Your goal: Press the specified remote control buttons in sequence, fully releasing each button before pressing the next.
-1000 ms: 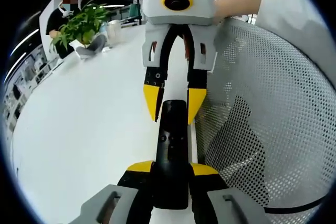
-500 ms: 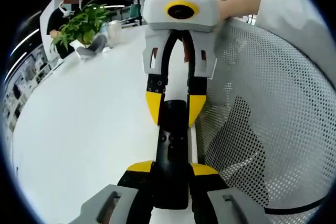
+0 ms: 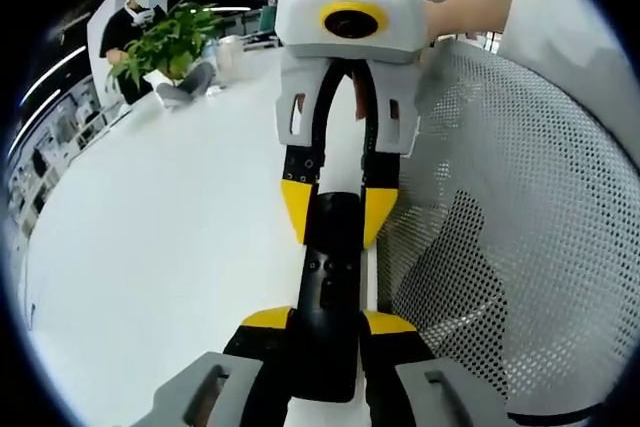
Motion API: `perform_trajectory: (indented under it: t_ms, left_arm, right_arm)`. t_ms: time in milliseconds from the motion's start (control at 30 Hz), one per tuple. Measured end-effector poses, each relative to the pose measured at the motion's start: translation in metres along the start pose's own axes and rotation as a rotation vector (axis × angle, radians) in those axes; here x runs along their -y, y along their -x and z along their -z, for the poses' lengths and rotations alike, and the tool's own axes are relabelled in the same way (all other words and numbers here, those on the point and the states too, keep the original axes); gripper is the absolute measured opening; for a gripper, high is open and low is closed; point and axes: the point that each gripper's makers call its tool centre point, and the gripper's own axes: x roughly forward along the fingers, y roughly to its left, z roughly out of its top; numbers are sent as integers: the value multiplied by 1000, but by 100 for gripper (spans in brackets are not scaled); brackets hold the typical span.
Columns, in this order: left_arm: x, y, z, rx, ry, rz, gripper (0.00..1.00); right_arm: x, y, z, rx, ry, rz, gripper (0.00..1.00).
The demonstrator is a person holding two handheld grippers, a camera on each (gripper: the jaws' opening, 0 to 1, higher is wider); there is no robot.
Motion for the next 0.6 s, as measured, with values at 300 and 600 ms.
perform_trajectory:
  t_ms: [300,600]
  left_arm:
    - [-5,0,-2,26,93,-42,35]
    - [-31,24,-9,126,199,-159,53]
  right_arm:
    - [1,-1,-1,21,-32,32,21]
    - [1,-1,-1,36,-41,40,21]
